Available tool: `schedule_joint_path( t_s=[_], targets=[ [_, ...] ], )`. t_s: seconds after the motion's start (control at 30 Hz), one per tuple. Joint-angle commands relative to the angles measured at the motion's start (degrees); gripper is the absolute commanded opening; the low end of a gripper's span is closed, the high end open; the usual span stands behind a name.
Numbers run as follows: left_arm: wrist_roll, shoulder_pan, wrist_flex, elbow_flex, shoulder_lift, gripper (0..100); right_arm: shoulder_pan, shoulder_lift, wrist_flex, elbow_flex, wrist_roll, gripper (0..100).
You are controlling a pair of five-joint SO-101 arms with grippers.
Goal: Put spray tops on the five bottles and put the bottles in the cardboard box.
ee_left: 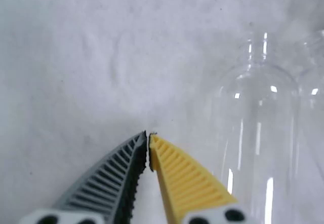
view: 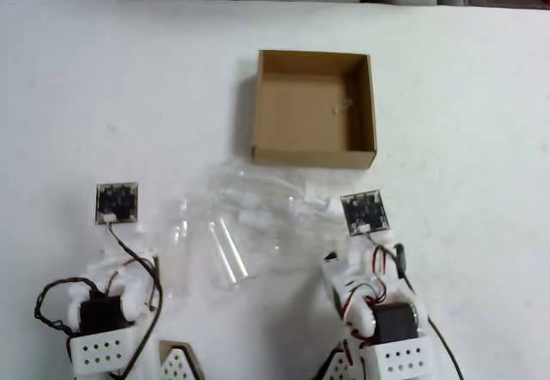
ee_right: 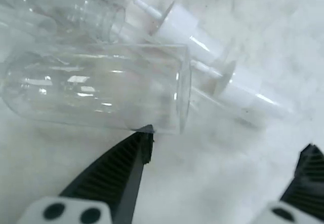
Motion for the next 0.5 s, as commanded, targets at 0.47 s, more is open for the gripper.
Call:
schedule_joint_path(
  t_s=[0.47],
  targets=[
    [-0.26, 5.41, 0.18, -18.46, -0.40, 3, 14.02, -0.22, -1.71, 0.18, 0.18, 39.5]
  ],
)
